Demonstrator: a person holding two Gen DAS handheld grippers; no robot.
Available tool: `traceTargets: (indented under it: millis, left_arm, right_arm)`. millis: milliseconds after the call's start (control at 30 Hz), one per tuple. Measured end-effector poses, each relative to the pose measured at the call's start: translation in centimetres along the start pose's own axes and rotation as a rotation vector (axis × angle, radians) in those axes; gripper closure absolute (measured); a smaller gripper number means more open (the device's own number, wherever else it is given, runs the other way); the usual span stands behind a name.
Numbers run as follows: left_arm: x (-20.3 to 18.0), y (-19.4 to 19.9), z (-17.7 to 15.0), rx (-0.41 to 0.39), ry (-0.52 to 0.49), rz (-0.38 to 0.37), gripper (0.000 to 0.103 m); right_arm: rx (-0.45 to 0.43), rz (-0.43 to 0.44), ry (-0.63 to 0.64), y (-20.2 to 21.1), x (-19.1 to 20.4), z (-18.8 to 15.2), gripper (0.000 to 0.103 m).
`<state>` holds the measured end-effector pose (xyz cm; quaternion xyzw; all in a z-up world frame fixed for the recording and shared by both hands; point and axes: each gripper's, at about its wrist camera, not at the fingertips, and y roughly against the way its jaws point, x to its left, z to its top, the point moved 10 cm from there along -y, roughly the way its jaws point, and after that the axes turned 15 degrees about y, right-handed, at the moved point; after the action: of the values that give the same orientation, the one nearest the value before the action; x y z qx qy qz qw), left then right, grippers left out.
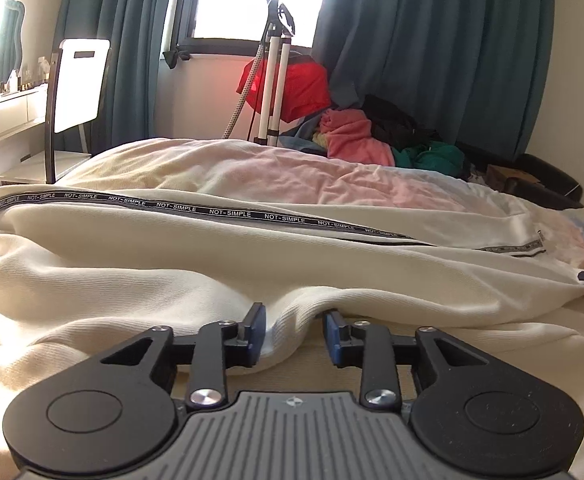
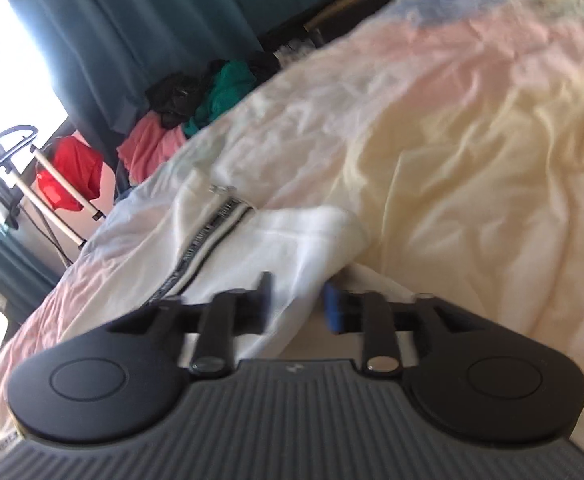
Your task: Fold clothes
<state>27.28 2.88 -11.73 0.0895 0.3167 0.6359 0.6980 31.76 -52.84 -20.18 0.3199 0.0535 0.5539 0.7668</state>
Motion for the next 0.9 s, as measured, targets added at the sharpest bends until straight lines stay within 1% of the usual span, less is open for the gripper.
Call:
traceTargets:
  millis: [33, 67, 100, 133, 200, 267, 333, 367, 400, 533, 667, 733, 800, 900]
  left_arm:
    - [-0.2, 0.7, 0.0, -0.005, -0.002, 0.006, 0.053]
    - [-0.4, 1.4, 0.0, -0.011, -0.004, 0.009, 0.046]
    - [-0.6, 2.3, 0.1, -0.020, -0.007, 0.011, 0.040]
    - [-0.9, 3.2, 0.2, -0.027, -0.012, 0.014, 0.037]
    - [-1.4, 5.2, 0.4, -0.048, -0.026, 0.025, 0.023]
    - [-1.8, 7.5, 0.8, -0.079, -0.034, 0.032, 0.020]
    - [-2.1, 9.9, 0.9, -0.100, -0.030, 0.029, 0.011]
    - [-2.1, 11.1, 0.9, -0.109, -0.026, 0.026, 0.004]
    - [-2.2, 12.3, 0.9, -0.119, -0.022, 0.024, 0.002]
    - [-2.1, 16.8, 0.5, -0.152, -0.009, 0.021, 0.000]
    - [-1.0, 20.2, -0.9, -0.174, 0.022, 0.029, 0.000]
    - [-0.4, 20.8, -1.8, -0.165, 0.041, 0.035, 0.000]
    - [-0.2, 20.8, -2.3, -0.154, 0.046, 0.048, 0.000]
    - [0.2, 20.5, -2.6, -0.154, 0.045, 0.075, 0.000]
  right_arm:
    - [-0.026, -0.001, 0.038, 1.5, 0.6, 0.4, 0.034]
    - [-0.050, 0.001, 0.065, 3.0, 1.2, 0.6, 0.031]
    - [-0.071, 0.008, 0.092, 4.4, 1.8, 0.9, 0.031]
    - [-0.082, 0.032, 0.121, 5.8, 2.6, 1.2, 0.031]
    - [-0.107, 0.072, 0.180, 8.8, 4.5, 1.4, 0.032]
    - [-0.131, 0.114, 0.243, 12.2, 6.9, 1.2, 0.032]
    - [-0.152, 0.170, 0.297, 15.6, 9.6, 0.8, 0.032]
    - [-0.161, 0.200, 0.320, 17.3, 10.9, 0.4, 0.032]
    - [-0.173, 0.225, 0.340, 18.9, 12.1, -0.1, 0.032]
    - [-0.197, 0.320, 0.436, 24.1, 15.9, -3.1, 0.033]
    - [-0.154, 0.375, 0.453, 26.4, 16.8, -6.8, 0.033]
    - [-0.129, 0.356, 0.474, 26.5, 16.7, -8.1, 0.033]
    - [-0.122, 0.336, 0.499, 26.5, 17.0, -8.8, 0.033]
    - [-0.138, 0.309, 0.523, 26.5, 17.2, -8.7, 0.033]
